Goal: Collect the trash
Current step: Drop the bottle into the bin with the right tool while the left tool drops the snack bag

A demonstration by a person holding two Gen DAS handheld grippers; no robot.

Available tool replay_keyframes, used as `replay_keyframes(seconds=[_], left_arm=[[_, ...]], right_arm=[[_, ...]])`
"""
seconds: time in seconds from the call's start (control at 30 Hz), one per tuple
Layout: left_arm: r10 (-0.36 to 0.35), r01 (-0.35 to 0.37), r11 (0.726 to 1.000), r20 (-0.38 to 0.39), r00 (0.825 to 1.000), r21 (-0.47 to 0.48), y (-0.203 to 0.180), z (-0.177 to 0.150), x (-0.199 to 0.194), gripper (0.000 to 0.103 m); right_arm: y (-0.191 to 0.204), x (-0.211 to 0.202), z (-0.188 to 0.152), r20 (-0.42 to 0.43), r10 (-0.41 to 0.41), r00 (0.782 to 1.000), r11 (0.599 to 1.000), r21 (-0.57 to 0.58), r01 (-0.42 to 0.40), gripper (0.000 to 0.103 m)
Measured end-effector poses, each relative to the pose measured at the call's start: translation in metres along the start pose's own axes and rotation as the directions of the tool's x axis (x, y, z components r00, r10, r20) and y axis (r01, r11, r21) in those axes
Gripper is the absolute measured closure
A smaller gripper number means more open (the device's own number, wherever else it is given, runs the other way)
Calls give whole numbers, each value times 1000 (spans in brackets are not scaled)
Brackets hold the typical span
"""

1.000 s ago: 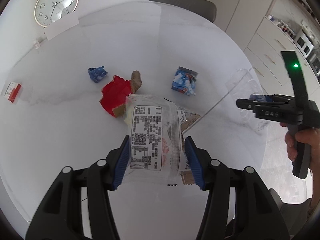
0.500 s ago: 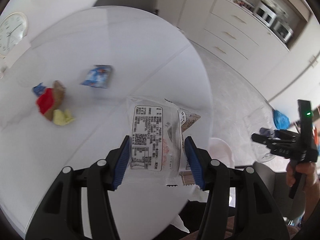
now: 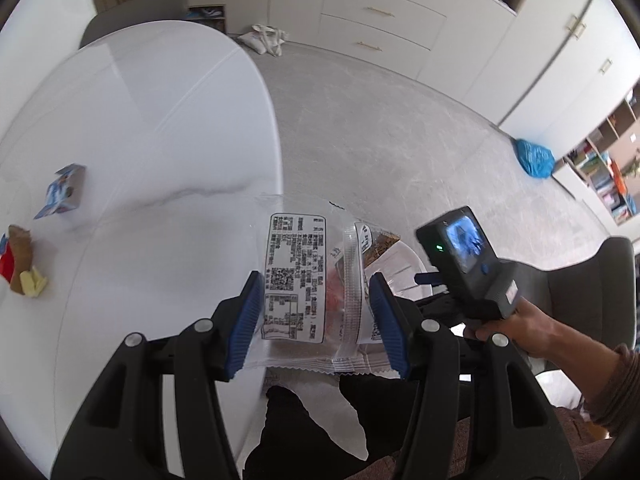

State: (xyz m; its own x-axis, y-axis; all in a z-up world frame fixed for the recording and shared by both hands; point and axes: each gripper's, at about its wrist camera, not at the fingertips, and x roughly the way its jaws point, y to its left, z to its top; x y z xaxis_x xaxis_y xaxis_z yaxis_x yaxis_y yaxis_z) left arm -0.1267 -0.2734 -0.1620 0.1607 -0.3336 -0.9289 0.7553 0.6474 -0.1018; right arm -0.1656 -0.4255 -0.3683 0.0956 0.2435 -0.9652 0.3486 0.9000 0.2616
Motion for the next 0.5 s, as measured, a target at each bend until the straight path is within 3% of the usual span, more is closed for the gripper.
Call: replay_keyframes(seconds=[0.1, 0.27, 0.5], left_arm=[[0, 1, 1000, -24, 1000, 26, -19, 3, 13, 50], [-16, 19, 998, -58, 998, 60, -45, 4, 33, 50], [-20, 35, 992, -117, 993, 123, -75, 2, 76, 50]], right_arm=[[-17, -10, -2, 15, 9, 1000, 1000, 19, -9, 18], [-56, -56, -26, 115, -21, 993, 996, 92, 10, 14], [-109, -129, -48, 239, -93, 966, 981, 187, 48, 11]])
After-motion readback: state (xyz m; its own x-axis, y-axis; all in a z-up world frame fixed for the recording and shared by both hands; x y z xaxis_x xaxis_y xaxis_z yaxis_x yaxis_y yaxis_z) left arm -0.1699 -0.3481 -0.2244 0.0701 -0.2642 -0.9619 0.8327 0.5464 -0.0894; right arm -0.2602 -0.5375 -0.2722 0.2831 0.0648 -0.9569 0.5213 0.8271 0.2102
